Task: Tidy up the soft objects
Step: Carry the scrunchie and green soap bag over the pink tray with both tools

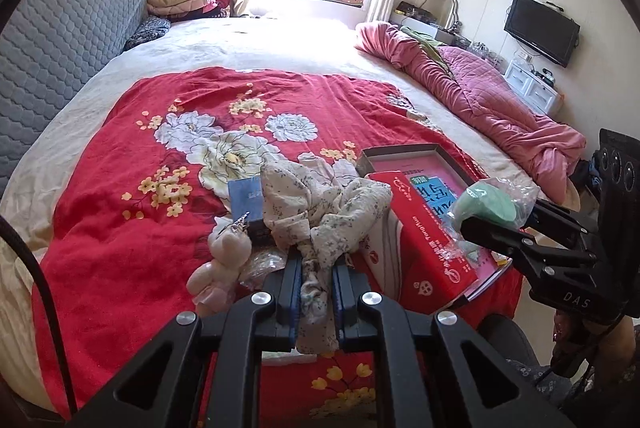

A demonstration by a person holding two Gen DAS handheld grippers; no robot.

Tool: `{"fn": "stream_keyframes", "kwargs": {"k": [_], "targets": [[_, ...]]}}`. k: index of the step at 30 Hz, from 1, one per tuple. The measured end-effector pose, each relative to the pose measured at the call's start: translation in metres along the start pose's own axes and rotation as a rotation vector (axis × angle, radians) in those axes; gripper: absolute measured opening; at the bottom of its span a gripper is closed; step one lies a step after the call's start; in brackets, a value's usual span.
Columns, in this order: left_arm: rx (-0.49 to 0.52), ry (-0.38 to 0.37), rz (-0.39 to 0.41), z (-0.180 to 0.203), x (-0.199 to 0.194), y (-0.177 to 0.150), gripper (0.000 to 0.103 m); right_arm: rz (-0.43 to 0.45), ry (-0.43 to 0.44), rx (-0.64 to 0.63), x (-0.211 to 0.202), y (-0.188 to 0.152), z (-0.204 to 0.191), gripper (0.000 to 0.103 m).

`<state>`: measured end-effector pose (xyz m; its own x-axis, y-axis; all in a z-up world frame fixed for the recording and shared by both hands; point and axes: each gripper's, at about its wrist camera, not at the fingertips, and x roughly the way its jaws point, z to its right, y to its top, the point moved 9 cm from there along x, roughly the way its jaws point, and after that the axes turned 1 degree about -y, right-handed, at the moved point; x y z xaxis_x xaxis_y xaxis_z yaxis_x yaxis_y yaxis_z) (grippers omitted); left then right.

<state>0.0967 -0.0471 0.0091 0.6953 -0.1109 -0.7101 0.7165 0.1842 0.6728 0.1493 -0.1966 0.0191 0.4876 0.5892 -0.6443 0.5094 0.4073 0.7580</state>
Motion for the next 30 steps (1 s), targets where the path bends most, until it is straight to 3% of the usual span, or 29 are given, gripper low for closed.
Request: {"fn": "stream_keyframes", "kwargs": {"k": [19, 30], "targets": [[0.179, -0.093, 0.038, 0.114, 0.001, 0.041, 0.013, 0.136, -0.172, 0.133, -0.085, 0.011, 0.084, 0.045], [0.27, -0.143, 0.0, 0.173, 0.028, 0.045, 0.013, 0.17, -0.241, 0.196, -0.112, 0.004, 0.121, 0.045]]}}
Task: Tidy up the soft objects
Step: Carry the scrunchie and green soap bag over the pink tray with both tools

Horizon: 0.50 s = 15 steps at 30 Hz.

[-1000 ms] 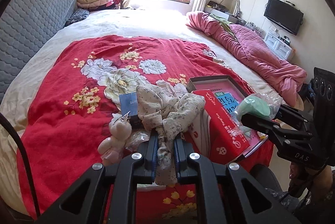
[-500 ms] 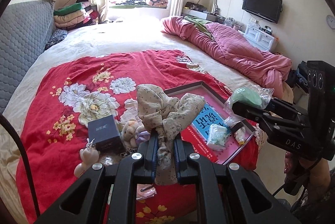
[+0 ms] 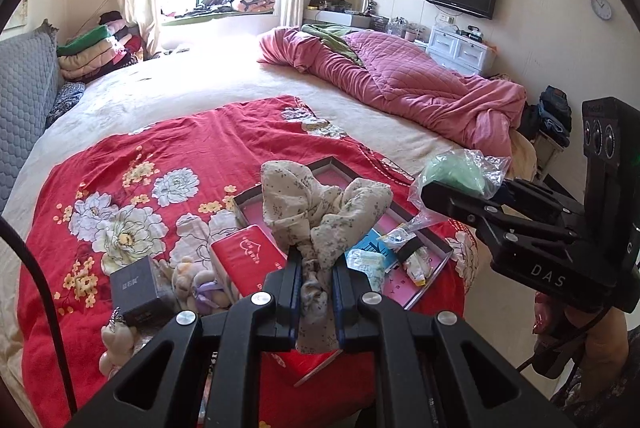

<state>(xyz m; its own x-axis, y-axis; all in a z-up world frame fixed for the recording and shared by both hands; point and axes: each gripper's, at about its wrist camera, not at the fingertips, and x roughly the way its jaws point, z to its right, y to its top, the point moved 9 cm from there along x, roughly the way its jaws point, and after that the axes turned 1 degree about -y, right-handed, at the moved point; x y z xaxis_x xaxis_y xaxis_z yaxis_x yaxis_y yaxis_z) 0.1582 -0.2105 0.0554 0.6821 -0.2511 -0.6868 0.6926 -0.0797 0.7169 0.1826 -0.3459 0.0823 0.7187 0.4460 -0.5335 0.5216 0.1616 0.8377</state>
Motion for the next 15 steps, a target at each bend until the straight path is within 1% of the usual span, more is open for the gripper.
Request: {"fn": "stream_keyframes", "kwargs": {"k": [8, 15], "targets": [[0.034, -0.026, -0.049, 0.023, 0.032, -0.001, 0.013, -0.008, -0.03, 0.033, 0.003, -0.012, 0.024, 0.045], [0.032, -0.055, -0.128, 0.032, 0.068, -0.011, 0.013, -0.064, -0.032, 0.073, 0.018, -0.035, 0.044, 0.045]]}}
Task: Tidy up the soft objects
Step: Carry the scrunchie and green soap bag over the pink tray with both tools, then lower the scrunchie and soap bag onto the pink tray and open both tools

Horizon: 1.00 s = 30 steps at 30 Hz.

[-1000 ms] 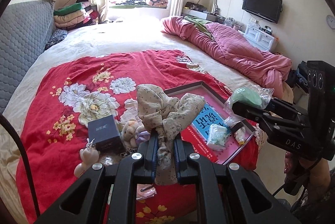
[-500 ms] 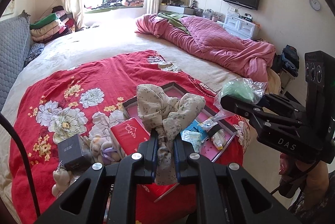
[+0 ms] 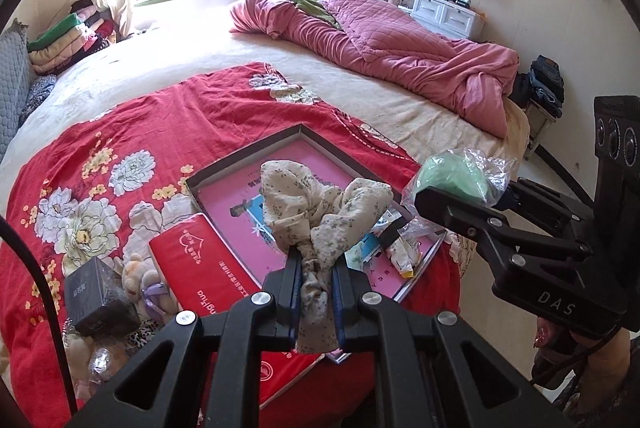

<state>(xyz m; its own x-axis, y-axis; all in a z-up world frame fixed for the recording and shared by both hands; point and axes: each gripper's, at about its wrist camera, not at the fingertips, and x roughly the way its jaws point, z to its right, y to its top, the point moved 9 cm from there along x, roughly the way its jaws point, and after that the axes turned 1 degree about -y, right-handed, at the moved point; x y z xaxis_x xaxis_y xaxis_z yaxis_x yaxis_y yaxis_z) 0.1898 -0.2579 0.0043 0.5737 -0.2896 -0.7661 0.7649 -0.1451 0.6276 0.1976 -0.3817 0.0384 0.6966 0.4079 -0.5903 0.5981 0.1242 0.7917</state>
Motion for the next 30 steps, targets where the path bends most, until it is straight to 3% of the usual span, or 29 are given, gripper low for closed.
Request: {"fn": "stream_keyframes", "kwargs": {"k": [9, 30], "targets": [[-0.008, -0.044, -0.162, 0.01, 0.052, -0.018, 0.013, -0.12, -0.028, 0.001, 0.033, -0.04, 0.021, 0.045], [0.04, -0.017, -0.375, 0.016, 0.105, -0.043, 0.015, -0.354, 0.018, 0.001, 0.079, -0.101, 0.025, 0.046]]}}
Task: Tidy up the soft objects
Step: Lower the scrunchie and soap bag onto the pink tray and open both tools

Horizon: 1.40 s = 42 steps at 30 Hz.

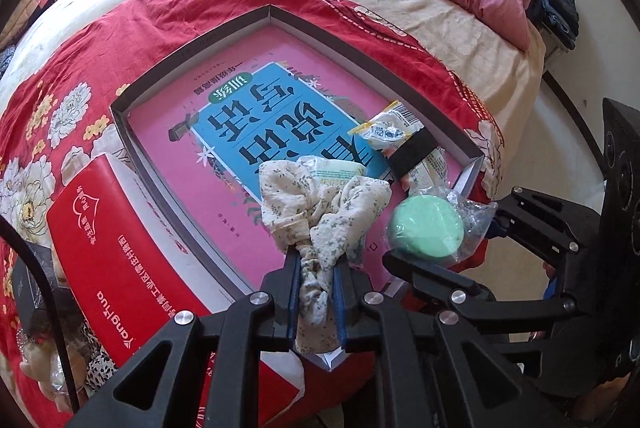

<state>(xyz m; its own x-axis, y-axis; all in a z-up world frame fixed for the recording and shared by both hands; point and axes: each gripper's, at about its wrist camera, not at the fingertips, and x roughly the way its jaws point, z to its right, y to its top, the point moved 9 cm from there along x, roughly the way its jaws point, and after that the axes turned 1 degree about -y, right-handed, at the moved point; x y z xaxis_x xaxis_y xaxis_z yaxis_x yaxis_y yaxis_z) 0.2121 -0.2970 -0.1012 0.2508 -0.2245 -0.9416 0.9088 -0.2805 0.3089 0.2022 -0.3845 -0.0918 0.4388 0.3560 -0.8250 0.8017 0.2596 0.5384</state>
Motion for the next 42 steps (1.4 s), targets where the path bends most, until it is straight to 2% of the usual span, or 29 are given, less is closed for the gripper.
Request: {"fn": "stream_keyframes", "kwargs": {"k": [11, 15, 23, 33, 42], "targets": [[-0.007, -0.011, -0.023, 0.0, 0.011, -0.002, 0.015, -0.005, -0.055, -0.021, 0.014, 0.0, 0.007, 0.046], [-0.005, -0.019, -0.03, 0.002, 0.016, -0.004, 0.015, 0.008, -0.101, -0.026, 0.016, 0.004, 0.016, 0.047], [0.015, -0.031, -0.019, 0.008, 0.017, -0.006, 0.015, 0.021, -0.104, -0.041, 0.018, 0.006, 0.018, 0.047], [0.025, -0.026, -0.03, 0.009, 0.018, -0.006, 0.017, 0.014, -0.132, -0.121, 0.014, 0.002, 0.011, 0.063], [0.039, -0.043, -0.027, 0.014, 0.016, -0.008, 0.029, 0.007, -0.177, -0.17, -0.003, -0.002, 0.016, 0.068]]}}
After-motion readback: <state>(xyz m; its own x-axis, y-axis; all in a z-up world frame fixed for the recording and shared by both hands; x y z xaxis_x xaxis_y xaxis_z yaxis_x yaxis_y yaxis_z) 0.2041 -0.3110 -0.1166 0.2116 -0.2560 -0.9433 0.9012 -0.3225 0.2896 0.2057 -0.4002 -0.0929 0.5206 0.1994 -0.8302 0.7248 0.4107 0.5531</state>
